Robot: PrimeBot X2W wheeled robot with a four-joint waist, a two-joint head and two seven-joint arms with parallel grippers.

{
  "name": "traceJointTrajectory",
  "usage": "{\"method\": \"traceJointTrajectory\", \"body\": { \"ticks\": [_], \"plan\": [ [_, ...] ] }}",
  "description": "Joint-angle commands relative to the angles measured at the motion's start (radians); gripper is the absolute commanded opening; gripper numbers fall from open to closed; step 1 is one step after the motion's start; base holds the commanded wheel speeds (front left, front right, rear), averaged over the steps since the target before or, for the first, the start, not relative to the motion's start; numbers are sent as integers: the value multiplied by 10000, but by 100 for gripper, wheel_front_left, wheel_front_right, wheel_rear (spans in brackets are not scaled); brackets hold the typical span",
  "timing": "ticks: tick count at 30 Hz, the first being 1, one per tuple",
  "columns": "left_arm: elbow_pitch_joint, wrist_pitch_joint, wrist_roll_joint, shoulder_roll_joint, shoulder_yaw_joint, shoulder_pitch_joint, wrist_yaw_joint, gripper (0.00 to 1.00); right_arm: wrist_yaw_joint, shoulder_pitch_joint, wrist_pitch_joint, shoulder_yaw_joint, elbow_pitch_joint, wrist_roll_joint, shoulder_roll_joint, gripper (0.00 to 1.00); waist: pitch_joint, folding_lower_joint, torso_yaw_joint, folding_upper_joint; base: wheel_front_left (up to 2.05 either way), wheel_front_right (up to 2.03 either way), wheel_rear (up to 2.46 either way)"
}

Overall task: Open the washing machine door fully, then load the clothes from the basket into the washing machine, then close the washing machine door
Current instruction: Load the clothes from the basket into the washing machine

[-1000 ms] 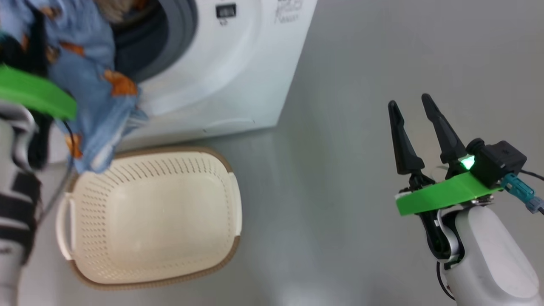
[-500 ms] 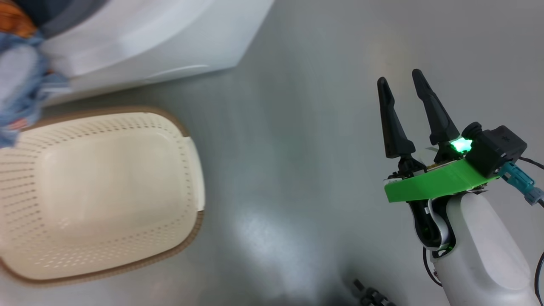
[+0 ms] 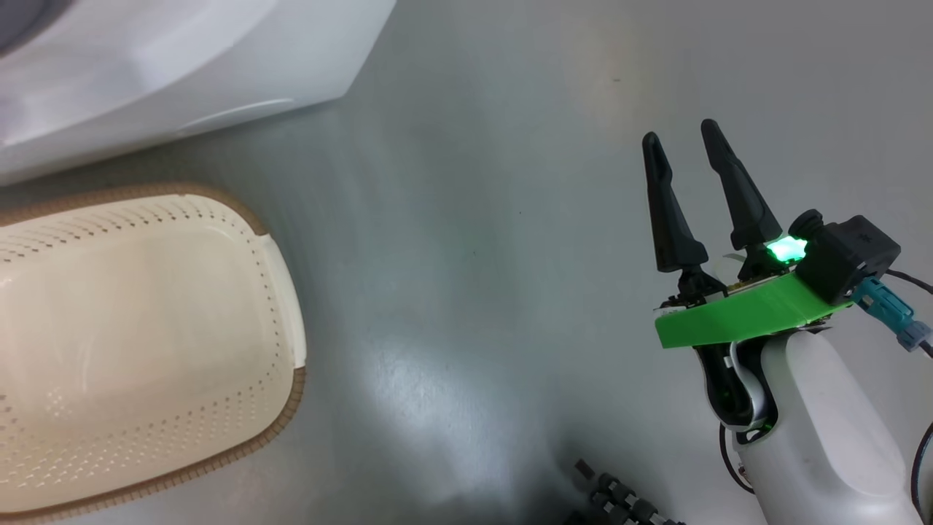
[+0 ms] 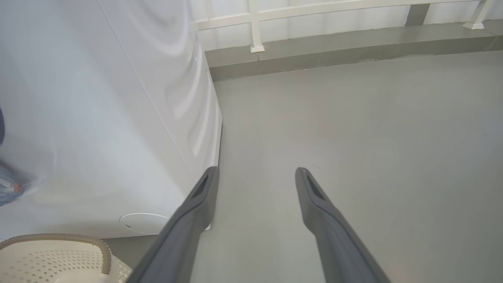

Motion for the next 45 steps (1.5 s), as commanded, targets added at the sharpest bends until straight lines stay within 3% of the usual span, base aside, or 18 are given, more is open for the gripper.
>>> {"method": "traceJointTrajectory", "body": {
  "ticks": [1,6,9,20,30,45],
  "plan": [
    [473,-36,-19,229,113,300,-80,100,54,138,-78,147,-109,49,-18,100,-229,0,111,-1,0,0,0],
    [2236,724,-252,-176,-140,176,-343,100,54,107,-78,198,13,-18,-17,100,-622,0,281,-1,0,0,0],
    [2792,448,-387,-407,-273,331,-505,100,54,54,-78,251,149,-33,-17,100,-1043,0,395,-1,0,0,0],
    [2784,-41,-1286,-970,-69,1964,-636,100,54,108,-78,243,606,-164,-17,100,-2404,0,842,-1,0,0,0],
    [1262,-51,-1546,-1087,203,4232,-640,100,54,418,-78,321,1134,37,-322,100,-4015,0,1450,-1,0,0,0],
    [-1982,-52,-346,-1922,1549,7903,-641,100,54,1030,-78,313,1458,460,-871,100,-5636,0,2329,-1,0,0,0]
  ]
}}
